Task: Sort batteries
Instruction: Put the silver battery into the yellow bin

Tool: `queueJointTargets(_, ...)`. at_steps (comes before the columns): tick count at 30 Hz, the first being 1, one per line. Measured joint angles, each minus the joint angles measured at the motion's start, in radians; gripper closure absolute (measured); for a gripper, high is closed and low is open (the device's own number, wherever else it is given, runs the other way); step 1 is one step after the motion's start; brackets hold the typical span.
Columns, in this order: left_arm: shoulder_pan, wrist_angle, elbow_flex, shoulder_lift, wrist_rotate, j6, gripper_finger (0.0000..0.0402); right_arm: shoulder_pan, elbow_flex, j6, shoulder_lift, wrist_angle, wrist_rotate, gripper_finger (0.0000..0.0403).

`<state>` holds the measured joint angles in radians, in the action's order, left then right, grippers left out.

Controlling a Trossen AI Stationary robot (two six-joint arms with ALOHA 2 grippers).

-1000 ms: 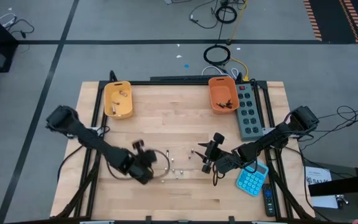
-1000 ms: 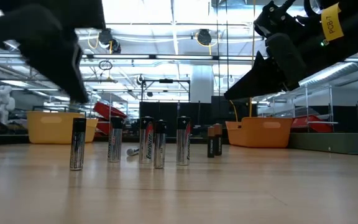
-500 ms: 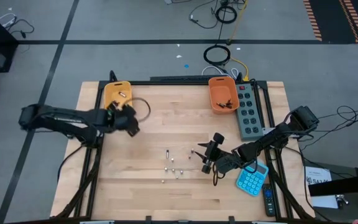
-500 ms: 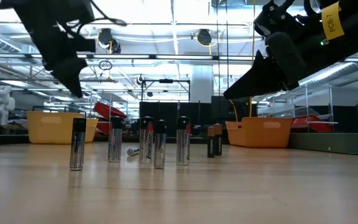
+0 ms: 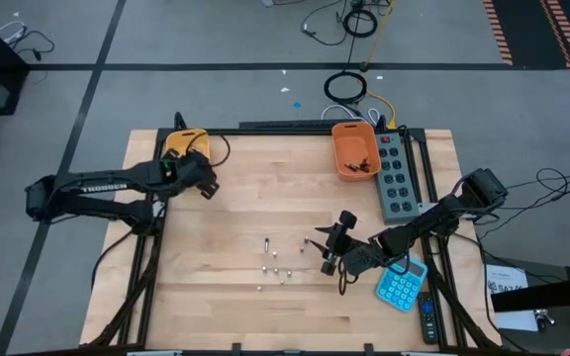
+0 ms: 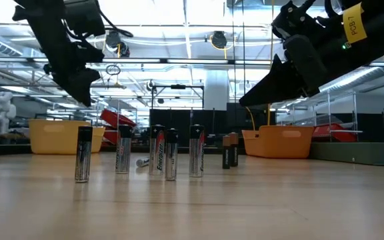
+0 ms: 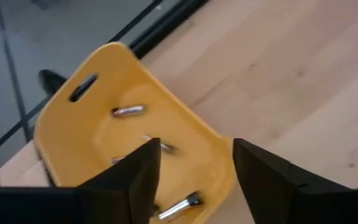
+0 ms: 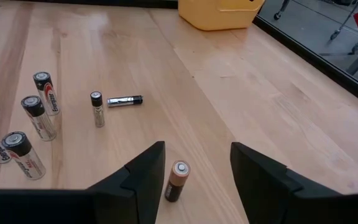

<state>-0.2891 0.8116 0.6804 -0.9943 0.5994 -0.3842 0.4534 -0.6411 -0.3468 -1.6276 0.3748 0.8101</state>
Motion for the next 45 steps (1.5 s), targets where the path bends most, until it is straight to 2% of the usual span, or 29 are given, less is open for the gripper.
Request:
queueJointTargets(3, 0.05, -0.081, 0.0, 0.0, -0.083, 0.073, 0.0182, 0.0, 0.0, 0.0, 0.0, -0.006, 0.0, 0.0229)
queueJointTargets(6, 0.143, -0.22, 0.0, 0.0, -0.266, 0.151, 0.018, 0.0, 0.0, 0.0, 0.0, -0.007, 0.0, 0.0229)
queueJointTargets(9, 0.254, -0.344, 0.0, 0.0, -0.496, 0.176, 0.018, 0.0, 0.0, 0.0, 0.0, -0.011, 0.0, 0.0229)
queueJointTargets(11, 0.338, -0.387, 0.0, -0.006, -0.54, 0.124, 0.0179, 0.0, 0.0, -0.003, 0.0, -0.013, 0.0, 0.0229)
queueJointTargets(14, 0.47, -0.409, 0.0, -0.032, -0.487, 0.034, 0.0179, 0.0, 0.0, -0.008, 0.0, -0.018, -0.001, 0.0229)
queueJointTargets(18, 0.62, -0.524, 0.0, -0.101, -0.391, -0.064, 0.0179, 0.0, 0.0, -0.011, 0.0, -0.021, -0.005, 0.0229)
queueJointTargets(26, 0.82, -0.726, 0.0, -0.326, -0.206, -0.108, 0.0179, 0.0, 0.0, -0.009, 0.0, -0.021, -0.005, 0.0229)
queueJointTargets(33, 0.887, -0.868, 0.0, -0.481, -0.183, -0.144, 0.0179, 0.0, 0.0, -0.003, 0.0, -0.021, -0.004, 0.0229)
queueJointTargets(45, 0.913, -0.888, 0.045, -0.609, -0.027, -0.162, 0.0179, 0.0, 0.0, -0.002, 0.0, -0.021, -0.003, 0.0229)
